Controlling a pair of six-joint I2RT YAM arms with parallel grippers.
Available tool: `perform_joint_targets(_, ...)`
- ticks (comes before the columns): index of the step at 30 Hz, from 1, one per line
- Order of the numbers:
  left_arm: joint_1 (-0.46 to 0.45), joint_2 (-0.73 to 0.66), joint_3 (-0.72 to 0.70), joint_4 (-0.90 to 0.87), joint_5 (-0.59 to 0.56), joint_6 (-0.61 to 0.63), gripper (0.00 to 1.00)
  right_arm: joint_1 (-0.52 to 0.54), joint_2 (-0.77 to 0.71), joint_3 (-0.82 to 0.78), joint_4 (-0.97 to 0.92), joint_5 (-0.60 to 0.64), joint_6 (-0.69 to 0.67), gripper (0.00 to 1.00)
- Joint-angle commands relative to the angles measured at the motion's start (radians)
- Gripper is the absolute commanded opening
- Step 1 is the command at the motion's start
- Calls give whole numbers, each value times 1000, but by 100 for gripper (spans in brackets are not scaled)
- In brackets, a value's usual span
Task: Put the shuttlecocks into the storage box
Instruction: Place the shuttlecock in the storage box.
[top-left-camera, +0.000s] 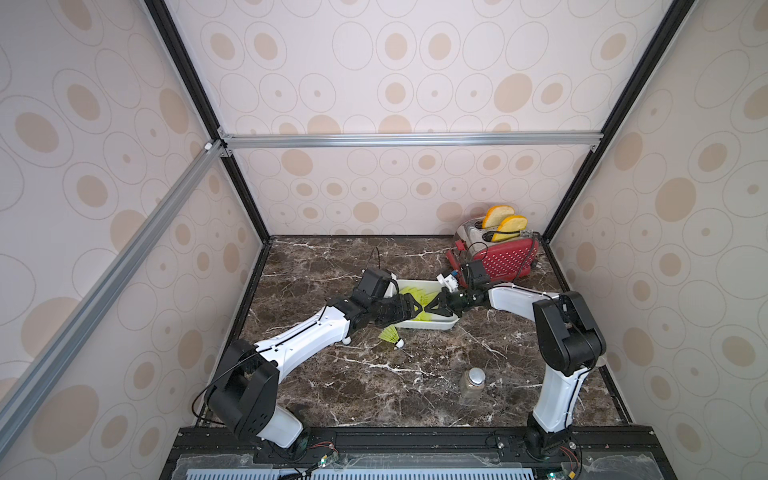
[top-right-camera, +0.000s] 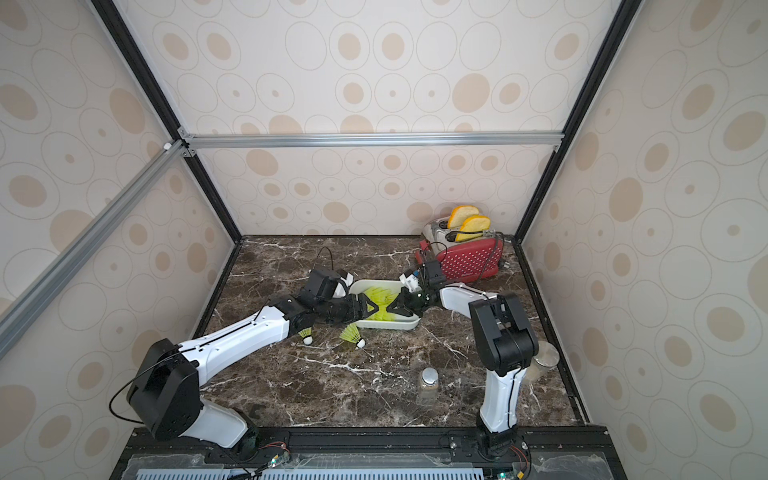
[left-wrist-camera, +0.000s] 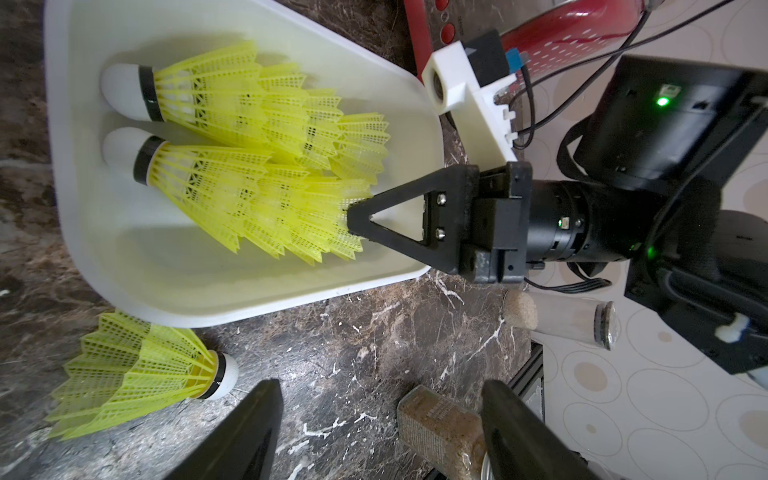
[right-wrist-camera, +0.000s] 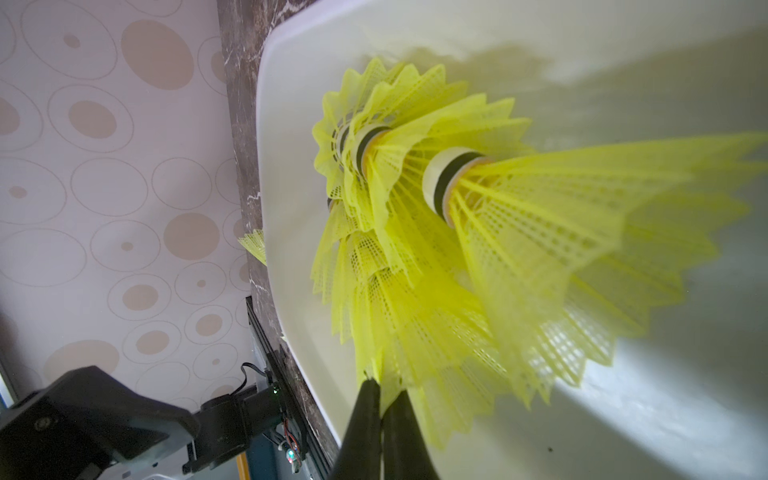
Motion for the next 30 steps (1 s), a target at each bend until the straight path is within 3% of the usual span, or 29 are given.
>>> perform_joint_targets(1, -9, -33, 5, -22, 5, 14, 78, -5, 8, 7, -51, 22, -22, 29)
perform_joint_targets(4, -9, -37, 8, -35, 4, 18, 78, -4, -10, 14, -85, 43, -43, 42)
perform_joint_targets(8, -9, -52, 4, -55, -4, 24, 78, -4, -42, 37, -141, 73, -72, 46)
perform_joint_targets(24, -6, -130, 17, -187, -61, 57, 79, -3, -166, 175, -437, 243, -214, 47)
perform_joint_targets(30, 45, -210, -36, -285, -87, 83, 79, 40, -219, 193, -527, 325, -295, 46)
